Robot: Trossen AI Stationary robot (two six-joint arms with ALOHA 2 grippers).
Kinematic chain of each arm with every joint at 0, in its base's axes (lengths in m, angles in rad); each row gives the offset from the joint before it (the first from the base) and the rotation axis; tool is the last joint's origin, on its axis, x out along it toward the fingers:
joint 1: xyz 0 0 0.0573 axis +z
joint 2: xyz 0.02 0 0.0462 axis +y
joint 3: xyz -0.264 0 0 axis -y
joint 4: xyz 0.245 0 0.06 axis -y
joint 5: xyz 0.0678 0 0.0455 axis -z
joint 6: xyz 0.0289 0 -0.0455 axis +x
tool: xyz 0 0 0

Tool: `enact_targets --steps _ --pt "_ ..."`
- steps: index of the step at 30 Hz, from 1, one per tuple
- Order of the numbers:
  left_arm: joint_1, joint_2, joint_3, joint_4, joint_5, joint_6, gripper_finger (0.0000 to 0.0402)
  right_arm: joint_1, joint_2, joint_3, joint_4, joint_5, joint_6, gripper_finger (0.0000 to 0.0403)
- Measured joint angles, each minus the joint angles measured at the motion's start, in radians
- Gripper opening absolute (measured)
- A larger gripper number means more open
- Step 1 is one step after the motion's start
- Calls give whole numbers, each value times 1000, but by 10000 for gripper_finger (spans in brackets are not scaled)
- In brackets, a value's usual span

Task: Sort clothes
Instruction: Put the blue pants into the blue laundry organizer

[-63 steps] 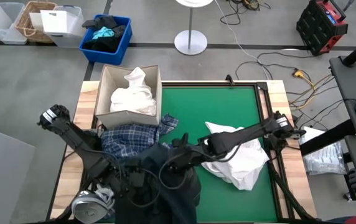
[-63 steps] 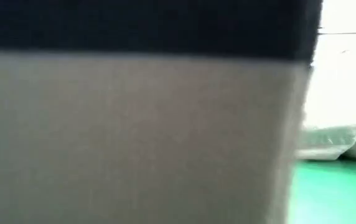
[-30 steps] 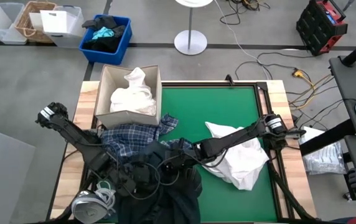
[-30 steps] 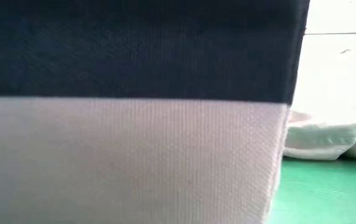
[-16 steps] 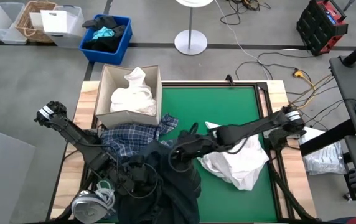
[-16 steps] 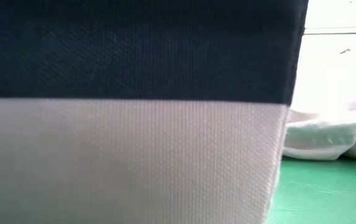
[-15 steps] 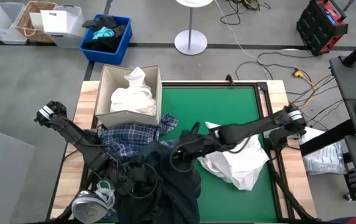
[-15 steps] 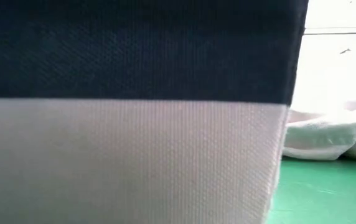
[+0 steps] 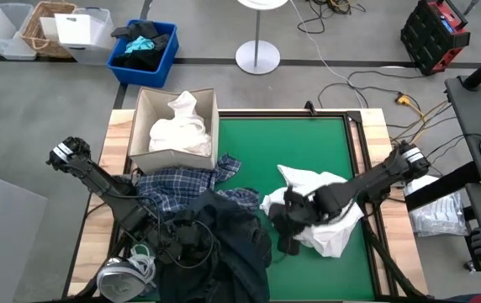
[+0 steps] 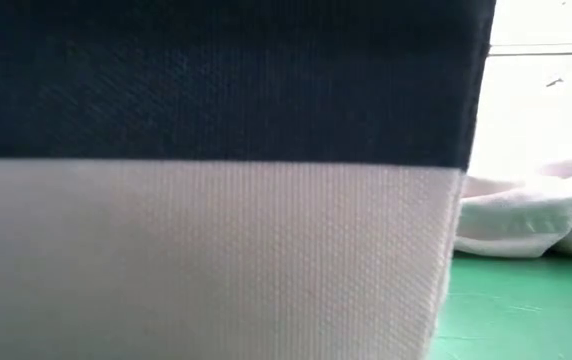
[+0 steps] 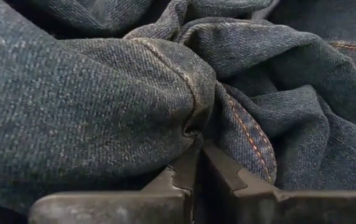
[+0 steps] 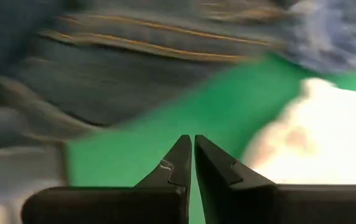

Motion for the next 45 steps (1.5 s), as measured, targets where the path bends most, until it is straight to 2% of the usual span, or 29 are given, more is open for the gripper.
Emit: enact_targets --steps 6,10,19,25,31,34,38,45 --pt "1 0 -2 9 -16 0 0 52 0 -157 430 -10 68 12" --pt "1 1 -2 10 -19 0 0 50 0 -170 556 2 54 12" --pt "2 2 -4 21 -30 23 0 -21 28 -80 620 15 -126 12" --pt "3 12 -4 29 -40 24 0 -65 157 49 670 -50 -248 12" --pt "3 13 -6 53 -50 23 0 -107 319 235 657 -151 -339 12" --pt "3 14 4 53 -51 9 0 -119 387 298 632 -170 -357 12" --pt "1 3 51 -18 -48 7 0 -133 437 331 623 -212 -361 12" --pt "-2 -6 241 -309 -68 18 0 -160 444 324 578 -266 -338 12"
